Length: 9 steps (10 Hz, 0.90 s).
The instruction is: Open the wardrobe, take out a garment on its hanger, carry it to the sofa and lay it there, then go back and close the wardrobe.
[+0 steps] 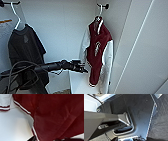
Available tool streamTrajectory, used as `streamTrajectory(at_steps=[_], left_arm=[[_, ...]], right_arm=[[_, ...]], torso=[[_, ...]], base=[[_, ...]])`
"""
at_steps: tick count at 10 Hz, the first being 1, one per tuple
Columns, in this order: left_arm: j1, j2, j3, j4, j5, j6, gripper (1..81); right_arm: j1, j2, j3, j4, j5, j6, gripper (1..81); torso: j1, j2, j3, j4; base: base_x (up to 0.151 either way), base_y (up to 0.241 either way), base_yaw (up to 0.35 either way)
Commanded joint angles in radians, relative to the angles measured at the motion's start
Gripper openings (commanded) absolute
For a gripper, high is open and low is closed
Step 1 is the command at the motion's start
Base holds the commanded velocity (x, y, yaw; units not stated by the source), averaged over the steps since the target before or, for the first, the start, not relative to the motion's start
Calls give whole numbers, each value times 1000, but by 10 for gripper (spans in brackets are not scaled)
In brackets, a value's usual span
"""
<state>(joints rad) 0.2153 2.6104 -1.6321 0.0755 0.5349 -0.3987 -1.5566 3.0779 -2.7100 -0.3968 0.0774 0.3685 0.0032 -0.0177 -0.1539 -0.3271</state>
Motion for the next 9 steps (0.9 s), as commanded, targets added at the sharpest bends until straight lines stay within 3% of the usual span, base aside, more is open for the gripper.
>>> streamTrajectory(at_steps=[1, 3, 5, 9], left_arm=[[-346, 22, 11, -16, 20, -144, 811], [-424, 42, -14, -16, 10, -256, 811], [-448, 50, -41, -16, -67, -342, 811], [-550, 50, -98, -16, -148, -479, 811]], right_arm=[[31, 0, 0, 7, -51, 4, 811], [29, -2, 0, 7, -51, 6, 811], [31, -2, 0, 7, -51, 7, 811], [31, -3, 0, 7, -54, 7, 811]], torso=[[0, 0, 0, 1], [0, 0, 0, -28], [0, 0, 0, -31], [1, 0, 0, -31]], base=[[0, 0, 0], [0, 0, 0], [0, 0, 0], [0, 0, 0]])
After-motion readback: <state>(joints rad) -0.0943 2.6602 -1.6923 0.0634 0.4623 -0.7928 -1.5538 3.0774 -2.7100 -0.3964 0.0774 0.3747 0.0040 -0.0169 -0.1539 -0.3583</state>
